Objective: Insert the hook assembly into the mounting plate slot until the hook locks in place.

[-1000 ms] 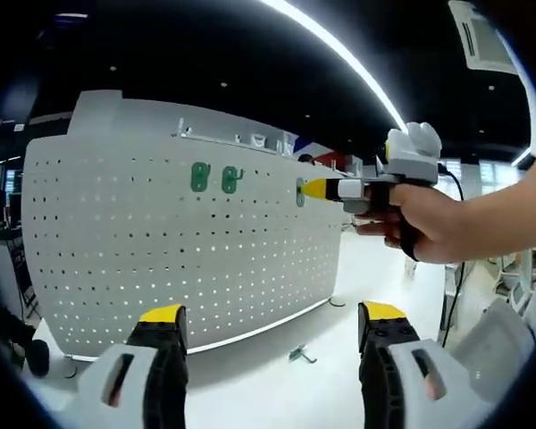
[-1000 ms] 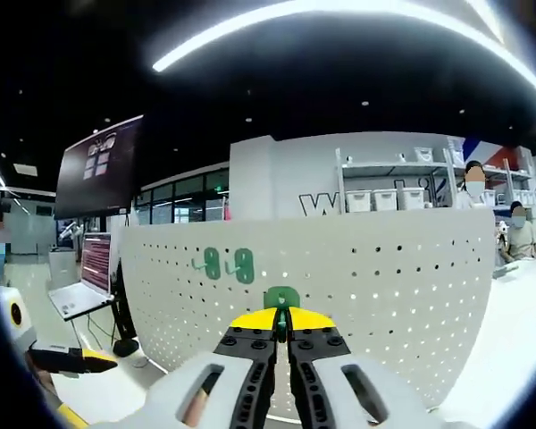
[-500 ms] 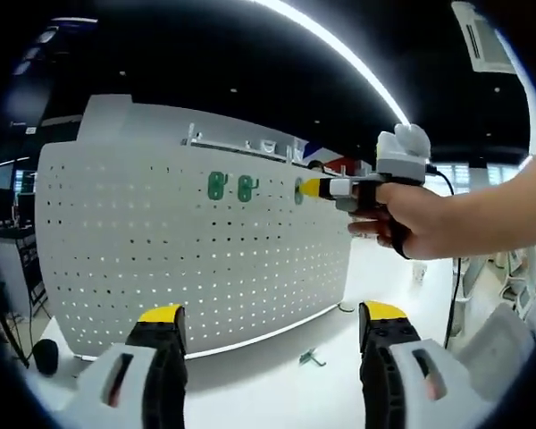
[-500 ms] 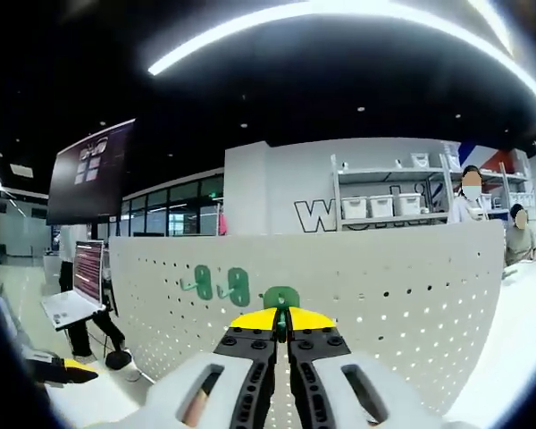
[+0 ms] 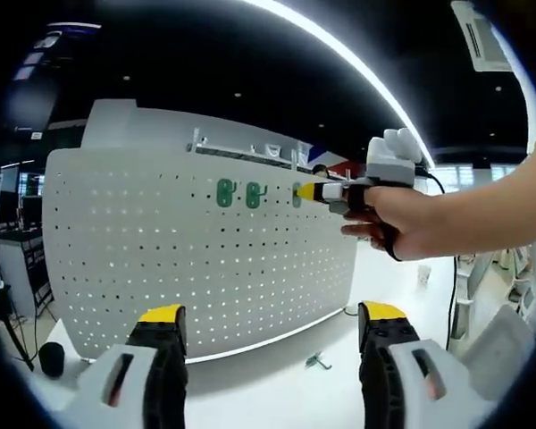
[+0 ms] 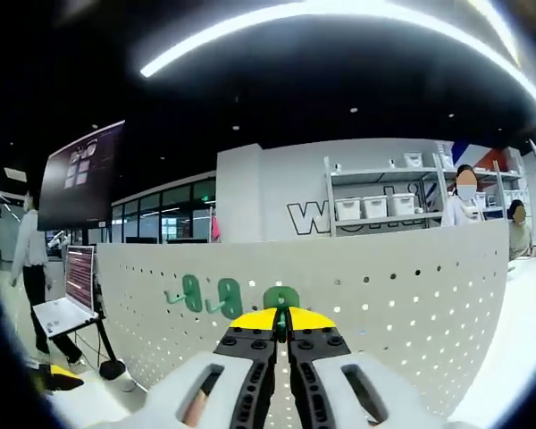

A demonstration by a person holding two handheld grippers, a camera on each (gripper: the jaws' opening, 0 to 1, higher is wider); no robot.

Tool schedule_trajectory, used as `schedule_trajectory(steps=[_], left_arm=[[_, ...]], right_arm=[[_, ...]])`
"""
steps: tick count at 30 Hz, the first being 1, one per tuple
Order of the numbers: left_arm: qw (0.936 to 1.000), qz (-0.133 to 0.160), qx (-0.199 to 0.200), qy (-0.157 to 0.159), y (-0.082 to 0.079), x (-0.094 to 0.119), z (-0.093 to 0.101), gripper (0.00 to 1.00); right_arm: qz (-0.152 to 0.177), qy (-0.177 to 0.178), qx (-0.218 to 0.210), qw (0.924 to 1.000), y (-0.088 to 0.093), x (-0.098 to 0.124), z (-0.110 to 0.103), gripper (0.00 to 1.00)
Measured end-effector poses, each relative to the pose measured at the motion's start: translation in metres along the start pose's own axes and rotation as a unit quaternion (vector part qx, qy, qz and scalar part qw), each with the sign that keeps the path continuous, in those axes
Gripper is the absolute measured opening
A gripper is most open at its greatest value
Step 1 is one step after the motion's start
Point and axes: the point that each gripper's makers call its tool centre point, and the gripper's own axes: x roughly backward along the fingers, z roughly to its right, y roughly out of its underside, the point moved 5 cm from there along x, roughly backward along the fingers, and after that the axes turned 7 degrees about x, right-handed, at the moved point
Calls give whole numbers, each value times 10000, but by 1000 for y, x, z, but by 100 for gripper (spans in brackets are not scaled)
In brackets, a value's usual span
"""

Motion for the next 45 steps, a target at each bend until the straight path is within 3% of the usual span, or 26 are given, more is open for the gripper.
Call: schedule_trajectory(steps=[11,39,45], left_arm=[[9999,-114,35,-25,7,5,-2,81],[9963,-812,246,-113,50,28,-8,81],[9954,-932,236,-14,57,29,-6,80]], right_arm=[[-89,32,-62,9999,4,-9,4,1],[-62,-1,-65,10000,-1,-20,2,1],[-29,-14,-85,10000,-3,-21,2,1]])
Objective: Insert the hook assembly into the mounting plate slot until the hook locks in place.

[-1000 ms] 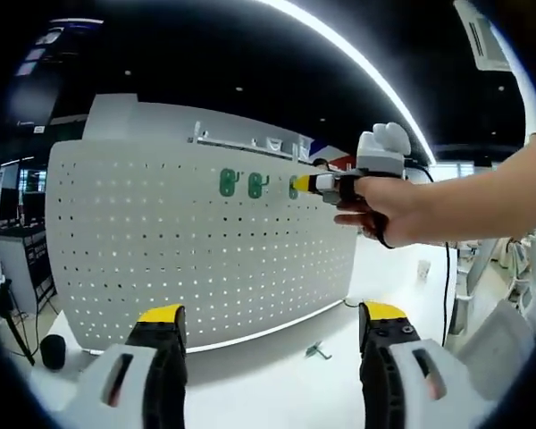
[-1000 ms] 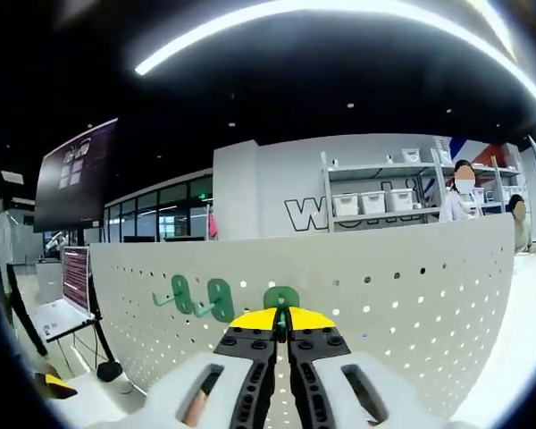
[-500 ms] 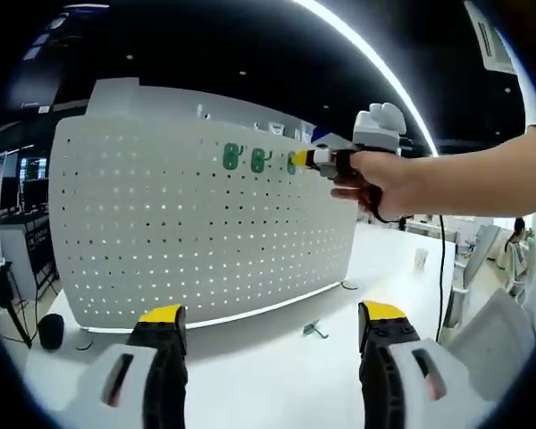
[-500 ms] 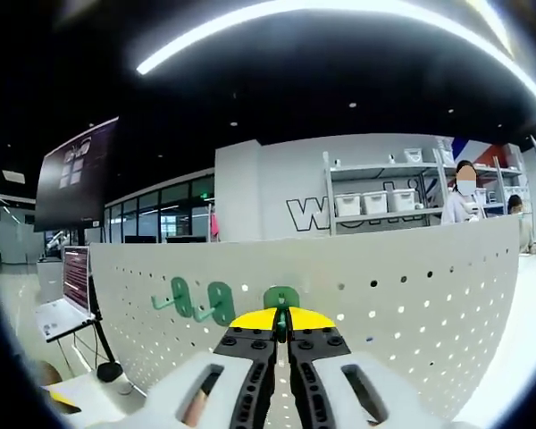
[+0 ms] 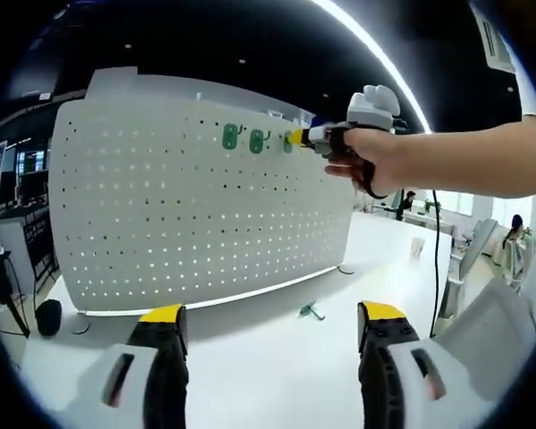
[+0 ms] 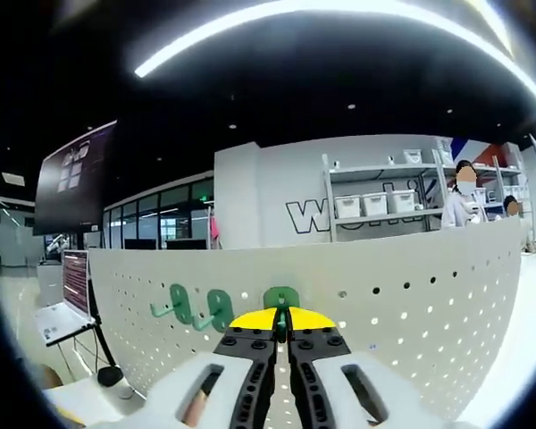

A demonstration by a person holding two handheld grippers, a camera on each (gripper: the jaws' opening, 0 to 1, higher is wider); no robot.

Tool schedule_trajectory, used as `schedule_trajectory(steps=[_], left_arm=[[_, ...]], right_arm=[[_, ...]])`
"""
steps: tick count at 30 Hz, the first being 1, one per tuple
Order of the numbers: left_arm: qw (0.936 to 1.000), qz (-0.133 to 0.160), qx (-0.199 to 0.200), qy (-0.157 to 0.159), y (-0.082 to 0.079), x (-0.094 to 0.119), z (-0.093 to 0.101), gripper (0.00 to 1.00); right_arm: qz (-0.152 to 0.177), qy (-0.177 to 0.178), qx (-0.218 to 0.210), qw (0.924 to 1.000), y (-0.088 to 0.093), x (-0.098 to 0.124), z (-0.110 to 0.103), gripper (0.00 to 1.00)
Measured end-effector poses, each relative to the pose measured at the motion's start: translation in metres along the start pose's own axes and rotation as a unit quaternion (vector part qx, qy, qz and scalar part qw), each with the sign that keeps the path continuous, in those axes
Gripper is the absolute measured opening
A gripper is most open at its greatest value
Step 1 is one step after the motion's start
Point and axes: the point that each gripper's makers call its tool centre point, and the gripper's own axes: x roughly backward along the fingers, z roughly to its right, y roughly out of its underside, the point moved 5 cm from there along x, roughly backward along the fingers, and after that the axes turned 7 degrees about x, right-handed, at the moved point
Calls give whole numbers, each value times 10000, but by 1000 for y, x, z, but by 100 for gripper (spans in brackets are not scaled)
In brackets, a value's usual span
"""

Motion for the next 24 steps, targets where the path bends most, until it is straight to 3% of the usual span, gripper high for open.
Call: schedule_trajectory(steps=[24], left_arm=[[9999,-111,94,33,7,-1,-1,79]], right_arm=[[14,-42,108,9999,-2,-6,-6,1]])
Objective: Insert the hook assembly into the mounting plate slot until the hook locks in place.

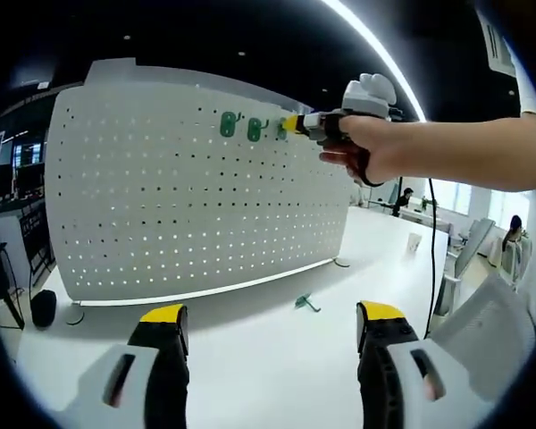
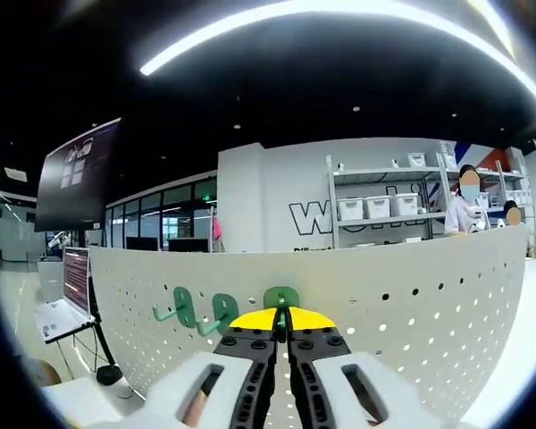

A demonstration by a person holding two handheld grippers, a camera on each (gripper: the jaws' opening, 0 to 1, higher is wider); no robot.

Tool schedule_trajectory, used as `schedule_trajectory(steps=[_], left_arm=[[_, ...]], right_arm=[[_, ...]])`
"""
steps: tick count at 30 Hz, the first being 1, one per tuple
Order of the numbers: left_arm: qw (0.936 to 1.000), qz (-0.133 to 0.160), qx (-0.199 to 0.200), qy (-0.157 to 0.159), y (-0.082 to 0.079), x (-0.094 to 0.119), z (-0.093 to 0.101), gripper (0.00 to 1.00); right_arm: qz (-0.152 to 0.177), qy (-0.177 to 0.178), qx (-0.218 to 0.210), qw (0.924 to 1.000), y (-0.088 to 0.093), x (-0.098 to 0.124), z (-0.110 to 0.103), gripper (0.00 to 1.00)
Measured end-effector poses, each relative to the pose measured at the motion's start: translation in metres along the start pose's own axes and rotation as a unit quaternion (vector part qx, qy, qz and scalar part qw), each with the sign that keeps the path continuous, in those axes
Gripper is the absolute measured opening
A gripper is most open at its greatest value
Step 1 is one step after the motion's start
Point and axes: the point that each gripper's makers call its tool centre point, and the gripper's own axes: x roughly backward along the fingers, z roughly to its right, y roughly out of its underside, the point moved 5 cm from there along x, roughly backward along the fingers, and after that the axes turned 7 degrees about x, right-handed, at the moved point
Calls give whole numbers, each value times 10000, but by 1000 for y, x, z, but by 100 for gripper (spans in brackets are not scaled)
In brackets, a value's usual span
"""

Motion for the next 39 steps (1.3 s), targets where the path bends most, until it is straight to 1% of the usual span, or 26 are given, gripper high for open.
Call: schedule_trajectory(steps=[9,12,19,26,36,39], left_arm=[[10000,58,74,-5,-2,1,-1,79],[9999,72,92,-4,-2,1,-1,79],[9999,79,96,3,-2,1,-1,79],[9999,56,111,20,-1,1,0,78],[9999,62,137,32,-1,0,1,78],[9999,71,136,22,-1,1,0,78]], right_arm=[[-56,42,-14,10000,3,-4,-3,1],[-47,78,81,9999,2,-5,-3,1],[-124,108,119,9998,7,-5,-1,1],[-124,179,136,9997,8,-8,-4,1],[-79,369,160,9992,9,-9,-4,2],[-63,335,177,9993,9,-8,-4,2]])
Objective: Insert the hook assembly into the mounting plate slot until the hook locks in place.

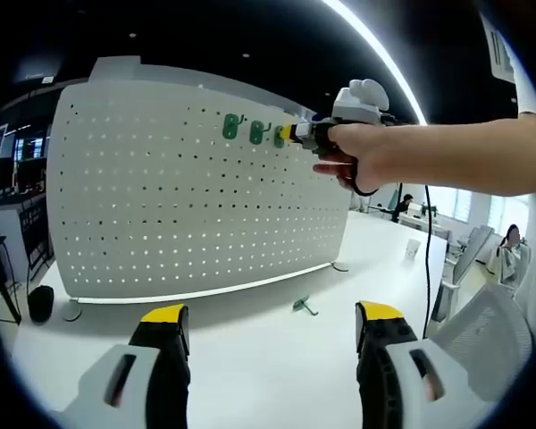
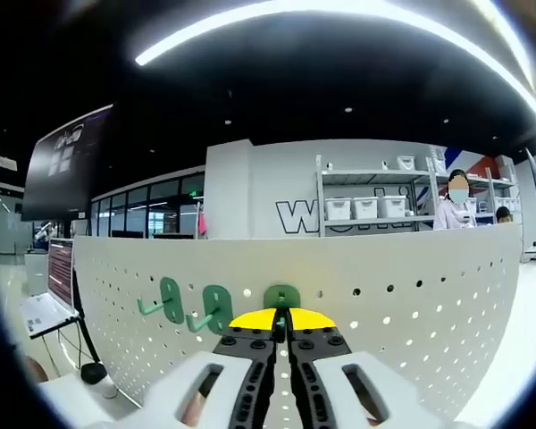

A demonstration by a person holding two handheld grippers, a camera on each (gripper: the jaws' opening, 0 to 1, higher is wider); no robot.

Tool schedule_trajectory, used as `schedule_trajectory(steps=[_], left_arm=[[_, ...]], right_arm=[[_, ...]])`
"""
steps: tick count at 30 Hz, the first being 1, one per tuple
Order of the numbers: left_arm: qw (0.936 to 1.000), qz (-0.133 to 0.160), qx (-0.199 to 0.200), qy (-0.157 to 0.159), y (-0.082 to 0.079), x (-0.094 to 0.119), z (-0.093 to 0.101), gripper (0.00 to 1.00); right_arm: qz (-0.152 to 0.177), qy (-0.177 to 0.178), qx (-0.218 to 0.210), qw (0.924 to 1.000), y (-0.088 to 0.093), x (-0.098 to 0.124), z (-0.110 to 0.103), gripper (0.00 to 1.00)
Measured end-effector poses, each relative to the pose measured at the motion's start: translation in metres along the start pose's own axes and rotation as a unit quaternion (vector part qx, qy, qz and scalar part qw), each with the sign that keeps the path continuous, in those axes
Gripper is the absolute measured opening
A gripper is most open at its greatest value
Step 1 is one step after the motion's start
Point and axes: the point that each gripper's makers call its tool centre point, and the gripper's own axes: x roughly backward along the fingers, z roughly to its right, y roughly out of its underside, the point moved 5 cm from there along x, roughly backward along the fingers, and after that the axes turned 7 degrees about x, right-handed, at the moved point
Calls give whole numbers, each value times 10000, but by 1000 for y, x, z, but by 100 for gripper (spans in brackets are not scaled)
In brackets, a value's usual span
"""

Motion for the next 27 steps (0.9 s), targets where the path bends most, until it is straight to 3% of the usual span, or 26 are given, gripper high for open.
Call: schedule_trajectory(steps=[7,9,11,15,18,27], left_arm=[[10000,14,13,3,0,0,0,78],[10000,13,13,3,0,0,0,78],[10000,0,31,3,0,0,0,78],[10000,-4,28,21,0,0,1,78],[10000,-12,29,22,1,0,1,78],[10000,-26,0,28,1,0,1,78]], right_arm=[[3,-41,54,10000,0,1,0,3],[-26,-145,-140,9998,1,2,0,8],[0,-117,-59,9999,2,4,1,10],[-12,-216,-115,9997,2,6,-1,27],[76,-273,-138,9995,1,9,-1,34],[60,-399,-133,9991,3,10,1,33]])
